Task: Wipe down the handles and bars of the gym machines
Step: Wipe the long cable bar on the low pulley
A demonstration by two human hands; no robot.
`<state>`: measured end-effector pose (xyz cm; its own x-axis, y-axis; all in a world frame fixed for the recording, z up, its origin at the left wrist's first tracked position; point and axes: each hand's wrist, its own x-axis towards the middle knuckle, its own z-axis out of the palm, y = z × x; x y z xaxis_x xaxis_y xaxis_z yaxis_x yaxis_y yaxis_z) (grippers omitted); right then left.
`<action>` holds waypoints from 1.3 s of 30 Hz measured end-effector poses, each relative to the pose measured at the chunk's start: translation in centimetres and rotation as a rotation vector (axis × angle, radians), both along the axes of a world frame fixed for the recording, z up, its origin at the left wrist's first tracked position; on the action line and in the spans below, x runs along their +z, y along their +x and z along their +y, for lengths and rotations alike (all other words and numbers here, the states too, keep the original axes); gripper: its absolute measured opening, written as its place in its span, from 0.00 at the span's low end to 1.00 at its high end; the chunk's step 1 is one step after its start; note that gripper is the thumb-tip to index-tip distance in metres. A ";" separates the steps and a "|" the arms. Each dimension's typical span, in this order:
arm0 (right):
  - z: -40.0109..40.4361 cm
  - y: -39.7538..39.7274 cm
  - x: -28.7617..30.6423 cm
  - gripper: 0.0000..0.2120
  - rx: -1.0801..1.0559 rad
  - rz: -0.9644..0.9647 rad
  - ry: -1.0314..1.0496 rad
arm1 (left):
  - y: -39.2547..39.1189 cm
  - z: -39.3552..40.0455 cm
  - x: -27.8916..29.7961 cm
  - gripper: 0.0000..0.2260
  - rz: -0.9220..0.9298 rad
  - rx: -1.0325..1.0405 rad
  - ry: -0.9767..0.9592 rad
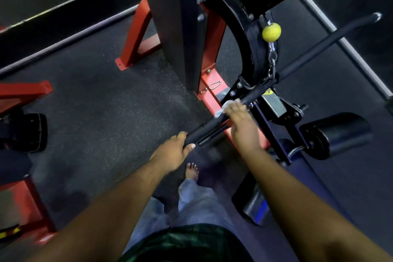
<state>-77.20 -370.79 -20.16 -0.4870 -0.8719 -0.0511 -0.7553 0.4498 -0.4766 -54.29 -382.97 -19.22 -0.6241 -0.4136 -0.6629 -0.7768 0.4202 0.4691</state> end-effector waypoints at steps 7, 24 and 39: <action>1.4 -4.4 -0.2 0.31 0.162 0.183 0.020 | -0.2 0.0 0.3 0.23 0.009 -0.007 -0.009; 0.5 -2.9 -1.9 0.21 -0.058 0.150 -0.027 | -0.1 0.0 0.6 0.19 0.035 -0.001 -0.012; -5.7 7.5 0.1 0.33 -0.761 -0.551 -0.321 | 0.1 0.0 0.9 0.19 0.063 0.009 -0.023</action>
